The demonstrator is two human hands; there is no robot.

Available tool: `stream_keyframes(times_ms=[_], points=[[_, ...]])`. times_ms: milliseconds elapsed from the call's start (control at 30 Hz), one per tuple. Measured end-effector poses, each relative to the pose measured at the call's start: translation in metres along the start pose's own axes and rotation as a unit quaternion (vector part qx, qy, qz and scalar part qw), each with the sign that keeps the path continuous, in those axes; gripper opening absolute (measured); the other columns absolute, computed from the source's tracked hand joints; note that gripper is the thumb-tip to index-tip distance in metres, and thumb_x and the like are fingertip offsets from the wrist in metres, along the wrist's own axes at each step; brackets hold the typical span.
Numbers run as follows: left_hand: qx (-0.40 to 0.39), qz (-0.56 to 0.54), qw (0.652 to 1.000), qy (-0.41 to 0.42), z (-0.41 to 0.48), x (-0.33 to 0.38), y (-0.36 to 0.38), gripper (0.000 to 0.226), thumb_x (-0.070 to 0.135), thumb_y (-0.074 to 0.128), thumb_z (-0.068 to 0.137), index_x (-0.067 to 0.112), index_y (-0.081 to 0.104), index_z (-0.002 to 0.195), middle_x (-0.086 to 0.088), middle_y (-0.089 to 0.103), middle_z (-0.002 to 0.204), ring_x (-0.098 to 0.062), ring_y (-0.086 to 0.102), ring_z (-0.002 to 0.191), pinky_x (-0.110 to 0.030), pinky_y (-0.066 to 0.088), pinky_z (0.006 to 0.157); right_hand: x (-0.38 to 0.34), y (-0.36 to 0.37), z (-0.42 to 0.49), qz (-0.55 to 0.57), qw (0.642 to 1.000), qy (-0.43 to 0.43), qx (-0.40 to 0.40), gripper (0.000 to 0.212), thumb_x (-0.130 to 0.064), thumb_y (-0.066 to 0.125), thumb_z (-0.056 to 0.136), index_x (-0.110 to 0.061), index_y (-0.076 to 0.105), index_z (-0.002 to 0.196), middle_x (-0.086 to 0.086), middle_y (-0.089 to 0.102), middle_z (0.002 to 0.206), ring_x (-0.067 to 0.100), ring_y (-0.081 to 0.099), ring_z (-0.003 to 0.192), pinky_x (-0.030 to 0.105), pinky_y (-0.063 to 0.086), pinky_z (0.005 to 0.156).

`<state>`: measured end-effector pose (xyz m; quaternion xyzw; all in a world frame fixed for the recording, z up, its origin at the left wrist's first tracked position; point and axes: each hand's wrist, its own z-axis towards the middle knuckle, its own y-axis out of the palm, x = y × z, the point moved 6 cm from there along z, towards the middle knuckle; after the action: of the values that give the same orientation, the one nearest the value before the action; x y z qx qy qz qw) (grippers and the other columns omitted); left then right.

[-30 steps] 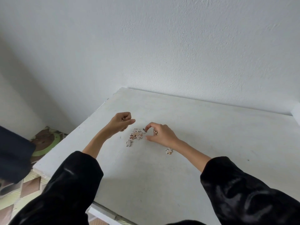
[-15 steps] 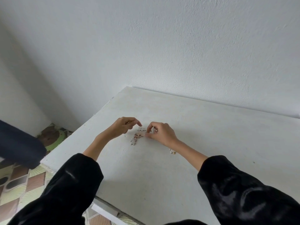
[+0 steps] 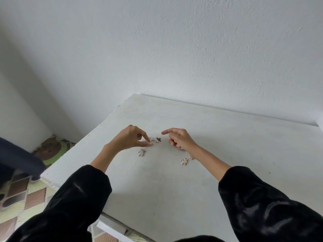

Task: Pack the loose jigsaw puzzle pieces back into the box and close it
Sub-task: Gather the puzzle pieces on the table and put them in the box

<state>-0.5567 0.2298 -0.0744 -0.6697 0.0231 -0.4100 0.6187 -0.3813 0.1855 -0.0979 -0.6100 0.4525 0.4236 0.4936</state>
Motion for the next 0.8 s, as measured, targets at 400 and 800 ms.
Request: stream_keyframes(times_ms=[400,800], points=[[0.068,-0.313,0.938,-0.131,0.003,-0.005,0.0,0.025,0.012,0.036,0.09,0.014,0.036,0.066,0.002,0.031,0.055,-0.012,0.019,0.048,-0.015,0.016,0.038,0.01,-0.009,0.003,0.131,0.988,0.075,0.018,0.034,-0.019,0.053,0.088,-0.014,0.042,0.056,0.0,0.043,0.051,0.005,0.024,0.032,0.012,0.014,0.032],[0.031,-0.326,0.941,-0.08,0.005,0.017,0.013,0.011,0.015,0.043,0.098,0.011,0.046,0.088,0.012,0.034,0.049,-0.007,0.024,0.041,-0.014,0.019,0.038,-0.002,-0.013,-0.006,0.017,0.999,-0.031,0.025,0.027,-0.027,0.06,0.088,-0.012,0.06,0.066,0.0,0.038,0.05,0.003,0.026,0.033,0.012,0.021,0.035]])
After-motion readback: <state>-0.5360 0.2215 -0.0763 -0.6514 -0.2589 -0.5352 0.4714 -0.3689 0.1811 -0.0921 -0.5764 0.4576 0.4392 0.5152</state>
